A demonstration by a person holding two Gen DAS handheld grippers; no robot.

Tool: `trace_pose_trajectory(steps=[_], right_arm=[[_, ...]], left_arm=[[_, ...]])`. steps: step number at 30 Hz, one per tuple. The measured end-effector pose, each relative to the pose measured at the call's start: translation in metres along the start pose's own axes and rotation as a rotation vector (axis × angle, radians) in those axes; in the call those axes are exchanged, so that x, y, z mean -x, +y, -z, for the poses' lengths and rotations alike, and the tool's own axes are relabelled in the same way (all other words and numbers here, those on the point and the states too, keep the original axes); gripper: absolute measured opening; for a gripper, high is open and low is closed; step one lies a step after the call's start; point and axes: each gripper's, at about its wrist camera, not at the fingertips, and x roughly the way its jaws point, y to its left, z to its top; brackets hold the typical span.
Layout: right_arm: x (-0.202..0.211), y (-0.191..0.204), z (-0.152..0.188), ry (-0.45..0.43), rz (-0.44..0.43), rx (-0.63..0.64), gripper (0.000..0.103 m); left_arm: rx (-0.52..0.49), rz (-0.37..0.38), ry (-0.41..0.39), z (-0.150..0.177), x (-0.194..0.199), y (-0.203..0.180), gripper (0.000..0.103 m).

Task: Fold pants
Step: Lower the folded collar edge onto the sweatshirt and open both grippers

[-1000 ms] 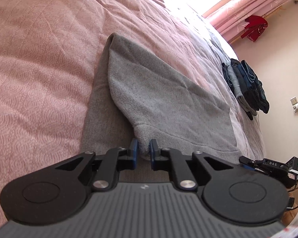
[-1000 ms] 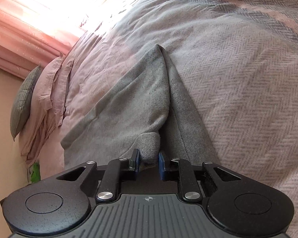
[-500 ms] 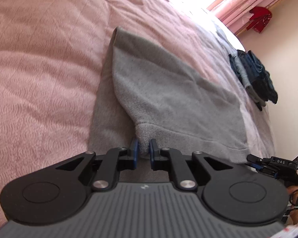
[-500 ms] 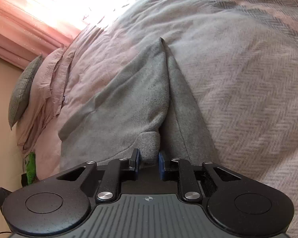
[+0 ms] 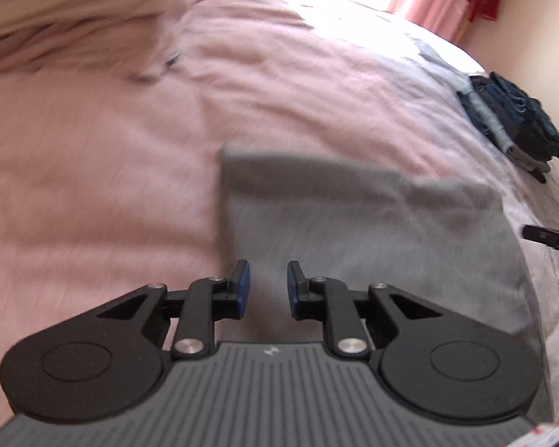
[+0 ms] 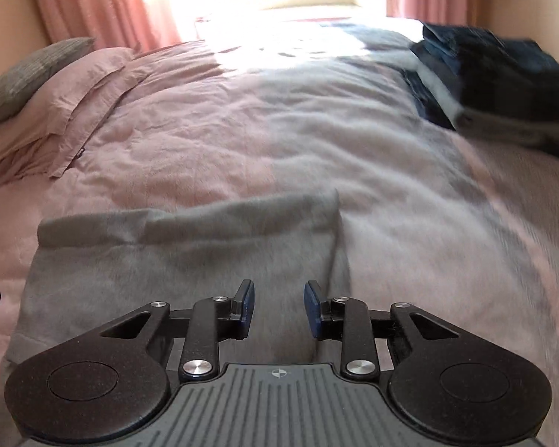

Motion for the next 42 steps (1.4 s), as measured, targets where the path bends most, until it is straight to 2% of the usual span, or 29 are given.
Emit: trace_pose_trajectory(steps=[4,7,9,10,12,13,16,17,19,21,22,24,26,28,29,30,31,33,35,36,38,40,42], right_arm=[[-0.059,0.037,-0.029,-0.046,-0.024,0.199,0.027],[-0.099,0.067,-0.036,-0.069,-0.087,0.295,0.027],[-0.121,0.082,-0.033,-0.058,-0.137,0.372,0.027],[-0.133,0.087,-0.029,-0.041,-0.127,0.429,0.027],[-0.148,0.079,-0.018,-0.023,-0.009,0.516,0.027],[-0.149,0.063,-0.013,-0.026,0.025,0.517,0.027],[-0.134,0.000,-0.012,-0.026,0.004,0.389,0.027],[-0.128,-0.012,-0.016,-0.016,-0.003,0.359,0.026],[-0.118,-0.019,-0.021,0.008,0.049,0.343,0.026],[-0.109,-0.020,-0.025,0.014,0.169,0.318,0.027],[-0.101,-0.020,-0.028,0.010,0.188,0.280,0.027],[-0.086,-0.017,-0.030,-0.022,0.151,0.204,0.027],[-0.077,0.000,-0.025,-0.035,0.059,0.202,0.027],[-0.085,0.016,-0.015,-0.013,0.019,0.248,0.027],[-0.094,0.020,-0.007,0.032,0.042,0.274,0.027],[-0.105,0.016,0.003,0.062,0.077,0.291,0.027],[-0.104,0.006,0.012,0.028,0.063,0.274,0.027],[-0.090,-0.007,0.010,0.022,0.080,0.181,0.026],[-0.064,-0.002,0.006,0.020,0.177,0.184,0.026],[-0.050,0.003,0.006,0.005,0.186,0.186,0.026],[-0.016,0.013,0.012,-0.023,0.102,0.148,0.026],[0.007,0.031,0.025,-0.008,0.030,0.115,0.026],[0.018,0.043,0.044,0.017,0.004,0.098,0.026]], left_arm=[[-0.145,0.007,-0.016,-0.038,-0.062,-0.040,0.016],[-0.284,-0.026,-0.020,-0.048,-0.105,-0.069,0.016],[-0.345,-0.065,-0.027,-0.048,-0.123,-0.073,0.019],[-0.359,-0.078,-0.033,-0.046,-0.128,-0.068,0.018],[-0.337,-0.089,-0.037,-0.043,-0.130,-0.046,0.011],[-0.322,-0.089,-0.035,-0.041,-0.128,-0.033,0.010],[-0.273,-0.105,-0.017,-0.040,-0.119,-0.003,0.009],[-0.247,-0.129,-0.012,-0.042,-0.116,0.004,0.009],[-0.169,-0.157,-0.009,-0.048,-0.108,0.017,0.008],[-0.102,-0.165,-0.011,-0.054,-0.096,0.024,0.008],[-0.080,-0.162,-0.021,-0.056,-0.090,0.023,0.008],[-0.081,-0.141,-0.036,-0.056,-0.078,0.012,0.012],[-0.136,-0.098,-0.036,-0.047,-0.076,-0.002,0.016],[-0.195,-0.134,0.030,-0.033,-0.093,-0.006,0.018],[-0.211,-0.154,0.052,-0.025,-0.102,-0.001,0.018],[-0.197,-0.143,0.042,-0.019,-0.102,0.006,0.018],[-0.169,-0.134,0.036,-0.019,-0.097,0.012,0.017],[-0.140,-0.171,0.051,-0.022,-0.083,0.019,0.015],[-0.138,-0.183,0.050,-0.022,-0.061,0.020,0.016],[-0.133,-0.170,0.053,-0.019,-0.049,0.017,0.016],[-0.104,-0.131,0.071,-0.010,-0.026,0.006,0.016],[-0.082,-0.074,0.084,0.004,-0.006,-0.007,0.016],[-0.102,-0.042,0.104,0.022,0.005,-0.024,0.019]])
